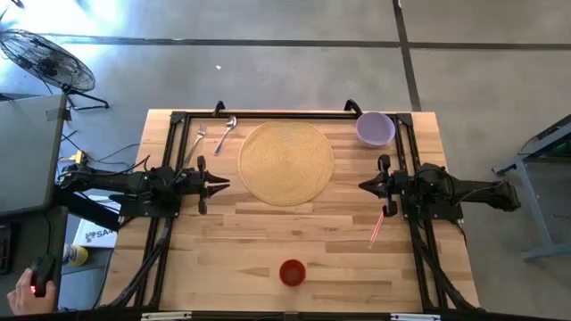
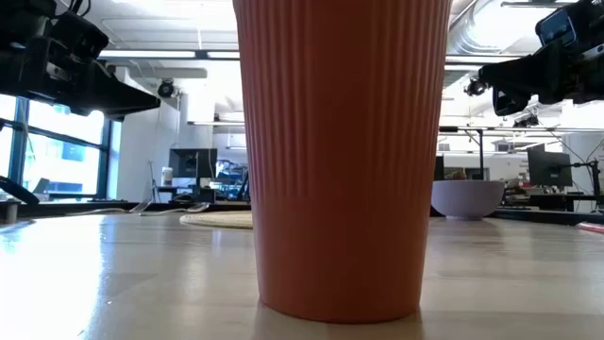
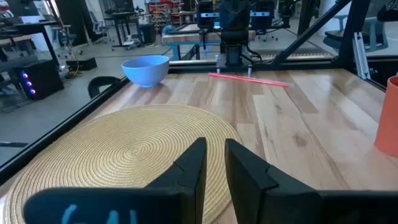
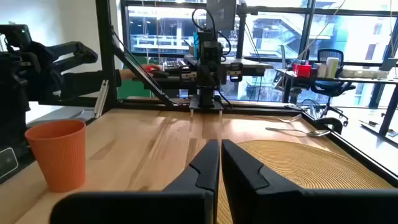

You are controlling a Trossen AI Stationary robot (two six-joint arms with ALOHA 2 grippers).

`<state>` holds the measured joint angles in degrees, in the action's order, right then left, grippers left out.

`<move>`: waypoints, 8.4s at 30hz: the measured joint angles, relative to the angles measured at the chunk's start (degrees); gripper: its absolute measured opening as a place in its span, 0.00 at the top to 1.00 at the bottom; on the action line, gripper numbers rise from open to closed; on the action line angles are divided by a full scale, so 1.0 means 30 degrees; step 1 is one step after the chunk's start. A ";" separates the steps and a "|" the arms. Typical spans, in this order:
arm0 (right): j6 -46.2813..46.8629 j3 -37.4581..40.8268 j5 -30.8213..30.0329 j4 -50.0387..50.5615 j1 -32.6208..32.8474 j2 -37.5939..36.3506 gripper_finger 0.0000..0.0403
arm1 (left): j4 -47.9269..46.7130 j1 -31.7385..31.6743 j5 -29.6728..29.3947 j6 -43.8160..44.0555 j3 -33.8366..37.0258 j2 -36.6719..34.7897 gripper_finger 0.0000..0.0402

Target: Pick & Place Utensil

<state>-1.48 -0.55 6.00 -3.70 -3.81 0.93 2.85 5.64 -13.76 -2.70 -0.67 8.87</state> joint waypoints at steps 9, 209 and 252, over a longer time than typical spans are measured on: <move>-0.0005 0.0001 0.0002 0.0006 -0.0002 -0.0001 0.97 | -0.0005 0.0002 0.0000 -0.0001 0.0000 -0.0003 0.86; -0.2937 -1.5304 0.0179 -1.6079 1.0411 3.9106 0.09 | -0.0007 -0.0003 0.0000 0.0007 0.0000 -0.0001 0.86; -0.2620 -1.8062 0.0676 -1.7983 0.9753 4.1802 0.09 | -0.0007 -0.0003 0.0000 -0.0001 0.0000 0.0002 0.86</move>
<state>-9.33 -54.74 8.03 -57.65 25.45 126.34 2.83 5.63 -13.76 -2.70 -0.67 8.88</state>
